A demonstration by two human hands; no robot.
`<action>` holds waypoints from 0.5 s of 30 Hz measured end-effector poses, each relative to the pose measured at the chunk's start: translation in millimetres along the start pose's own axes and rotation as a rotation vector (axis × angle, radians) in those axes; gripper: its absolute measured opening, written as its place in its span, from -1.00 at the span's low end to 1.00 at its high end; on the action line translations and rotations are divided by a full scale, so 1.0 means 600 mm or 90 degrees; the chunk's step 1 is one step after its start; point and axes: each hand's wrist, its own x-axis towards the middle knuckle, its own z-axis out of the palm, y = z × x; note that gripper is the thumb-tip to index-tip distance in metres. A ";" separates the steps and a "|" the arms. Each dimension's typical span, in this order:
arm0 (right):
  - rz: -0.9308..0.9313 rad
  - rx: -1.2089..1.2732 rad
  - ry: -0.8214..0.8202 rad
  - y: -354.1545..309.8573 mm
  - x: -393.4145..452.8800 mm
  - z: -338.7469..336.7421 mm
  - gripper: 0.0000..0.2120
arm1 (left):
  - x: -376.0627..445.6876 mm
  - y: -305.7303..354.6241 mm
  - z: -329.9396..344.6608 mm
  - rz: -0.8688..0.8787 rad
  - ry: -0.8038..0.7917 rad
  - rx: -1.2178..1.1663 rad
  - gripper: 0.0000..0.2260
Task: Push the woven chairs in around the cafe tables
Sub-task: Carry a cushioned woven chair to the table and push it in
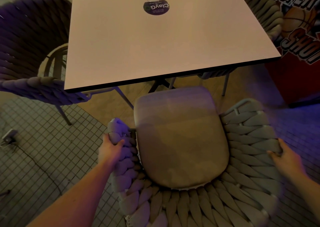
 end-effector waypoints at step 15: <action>-0.160 0.034 -0.158 -0.324 -0.210 0.154 -0.48 | -0.003 -0.084 -0.160 -0.015 -0.068 -0.162 -0.38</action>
